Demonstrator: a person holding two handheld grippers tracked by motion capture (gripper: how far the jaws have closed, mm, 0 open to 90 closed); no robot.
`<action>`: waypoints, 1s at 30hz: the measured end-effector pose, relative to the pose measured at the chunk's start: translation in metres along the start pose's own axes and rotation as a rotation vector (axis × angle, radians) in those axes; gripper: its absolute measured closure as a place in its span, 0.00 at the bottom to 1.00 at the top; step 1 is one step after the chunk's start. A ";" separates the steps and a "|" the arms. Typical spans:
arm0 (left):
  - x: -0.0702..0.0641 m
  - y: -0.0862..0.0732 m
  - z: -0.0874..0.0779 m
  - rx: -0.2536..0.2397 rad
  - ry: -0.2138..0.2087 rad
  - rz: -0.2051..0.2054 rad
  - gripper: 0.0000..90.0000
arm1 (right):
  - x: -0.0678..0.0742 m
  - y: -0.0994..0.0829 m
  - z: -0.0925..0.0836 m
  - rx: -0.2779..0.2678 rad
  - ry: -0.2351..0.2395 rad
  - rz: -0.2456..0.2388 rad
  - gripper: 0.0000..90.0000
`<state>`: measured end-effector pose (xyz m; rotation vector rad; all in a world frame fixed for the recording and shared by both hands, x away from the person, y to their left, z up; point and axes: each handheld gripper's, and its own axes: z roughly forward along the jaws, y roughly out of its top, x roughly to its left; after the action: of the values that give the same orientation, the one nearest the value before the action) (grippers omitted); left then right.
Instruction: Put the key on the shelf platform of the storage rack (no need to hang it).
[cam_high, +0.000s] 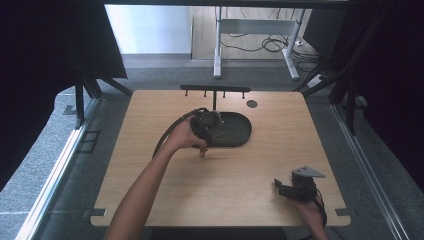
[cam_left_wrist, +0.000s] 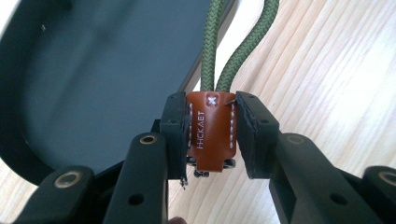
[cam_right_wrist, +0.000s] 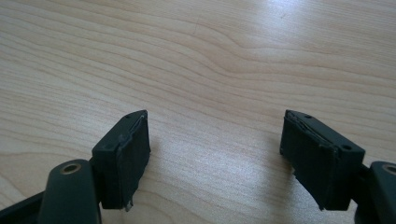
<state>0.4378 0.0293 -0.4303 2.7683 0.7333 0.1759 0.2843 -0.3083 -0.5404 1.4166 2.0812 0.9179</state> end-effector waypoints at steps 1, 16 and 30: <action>0.001 -0.002 0.004 0.004 -0.005 -0.004 0.74 | 0.000 0.000 0.000 0.000 -0.001 0.001 0.26; 0.006 -0.001 0.004 -0.018 -0.023 -0.021 0.74 | 0.000 0.001 0.001 0.001 -0.007 0.005 0.25; 0.004 0.013 -0.002 -0.026 -0.014 -0.005 0.74 | 0.000 0.000 0.001 0.001 -0.006 0.006 0.25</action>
<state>0.4473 0.0211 -0.4242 2.7398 0.7294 0.1643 0.2851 -0.3081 -0.5405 1.4248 2.0747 0.9141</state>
